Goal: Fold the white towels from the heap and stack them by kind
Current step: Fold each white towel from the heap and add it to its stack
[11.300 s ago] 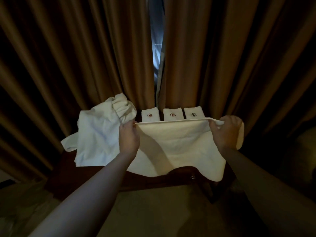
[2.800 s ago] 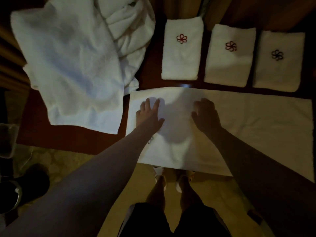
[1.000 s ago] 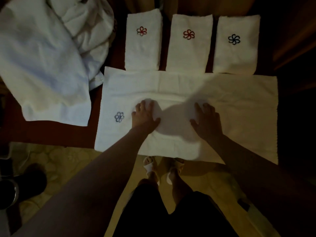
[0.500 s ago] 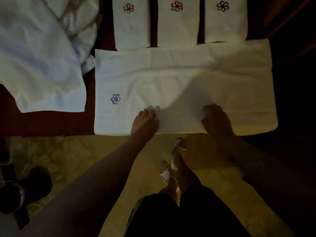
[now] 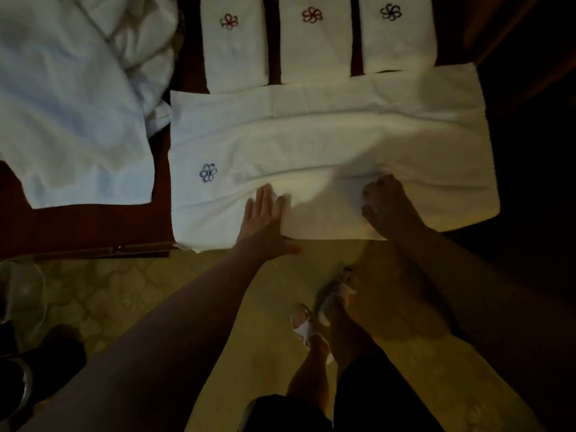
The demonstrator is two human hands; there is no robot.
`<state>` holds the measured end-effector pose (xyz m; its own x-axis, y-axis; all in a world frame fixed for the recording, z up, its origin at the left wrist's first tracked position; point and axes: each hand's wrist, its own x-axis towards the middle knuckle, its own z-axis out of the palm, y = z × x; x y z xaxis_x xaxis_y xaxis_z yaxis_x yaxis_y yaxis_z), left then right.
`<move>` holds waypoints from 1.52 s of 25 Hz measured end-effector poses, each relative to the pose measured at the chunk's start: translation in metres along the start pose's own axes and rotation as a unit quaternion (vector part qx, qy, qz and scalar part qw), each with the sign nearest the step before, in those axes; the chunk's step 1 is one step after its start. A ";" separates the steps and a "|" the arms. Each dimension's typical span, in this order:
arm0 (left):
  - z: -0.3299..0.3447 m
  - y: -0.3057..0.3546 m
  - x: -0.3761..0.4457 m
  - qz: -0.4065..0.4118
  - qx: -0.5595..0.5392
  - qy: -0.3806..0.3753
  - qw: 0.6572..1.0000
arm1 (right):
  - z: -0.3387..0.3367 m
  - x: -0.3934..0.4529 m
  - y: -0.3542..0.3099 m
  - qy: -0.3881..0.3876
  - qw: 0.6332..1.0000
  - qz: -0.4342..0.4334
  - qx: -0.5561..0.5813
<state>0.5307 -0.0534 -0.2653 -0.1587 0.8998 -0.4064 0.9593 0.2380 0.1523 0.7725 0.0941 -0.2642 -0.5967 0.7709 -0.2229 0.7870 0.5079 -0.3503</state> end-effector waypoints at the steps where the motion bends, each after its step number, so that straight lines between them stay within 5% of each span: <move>1: -0.003 0.000 0.000 0.005 0.004 -0.003 1.000 | 0.002 -0.001 0.003 0.001 1.000 -0.013 -0.004; 5: -0.010 -0.004 -0.008 0.060 -0.037 0.034 0.997 | 0.006 -0.012 0.006 0.035 0.997 -0.004 -0.064; 8: -0.011 -0.006 -0.019 0.137 -0.025 0.156 0.978 | 0.012 -0.030 -0.011 0.039 0.993 -0.030 -0.103; 12: -0.020 0.011 -0.027 -0.003 -0.158 0.134 0.978 | 0.022 -0.048 -0.040 0.079 0.991 -0.102 -0.038; 14: -0.025 0.020 -0.031 -0.083 -0.311 0.115 0.940 | 0.024 -0.051 -0.061 0.082 0.990 -0.109 -0.028; 18: -0.038 0.028 -0.035 -0.119 -0.448 0.075 0.883 | 0.019 -0.040 -0.084 0.061 0.998 0.024 0.016; 27: -0.051 0.022 -0.050 -0.096 -0.311 0.141 0.935 | 0.012 -0.053 -0.047 0.125 0.927 0.303 0.184; 31: -0.062 0.019 -0.052 -0.112 -0.247 0.109 0.956 | -0.010 -0.076 -0.027 0.137 0.925 0.301 0.186; 34: -0.078 0.021 -0.049 -0.099 -0.126 0.073 0.984 | -0.038 -0.085 -0.012 0.078 0.934 0.298 0.182; 38: -0.094 0.015 -0.036 -0.080 -0.114 0.079 0.987 | -0.080 -0.081 -0.005 0.057 0.944 0.285 0.154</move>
<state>0.5289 -0.0480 -0.1635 -0.3559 0.8855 -0.2985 0.8439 0.4418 0.3045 0.8297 0.0604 -0.1714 -0.0549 0.9301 -0.3631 0.8818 -0.1254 -0.4546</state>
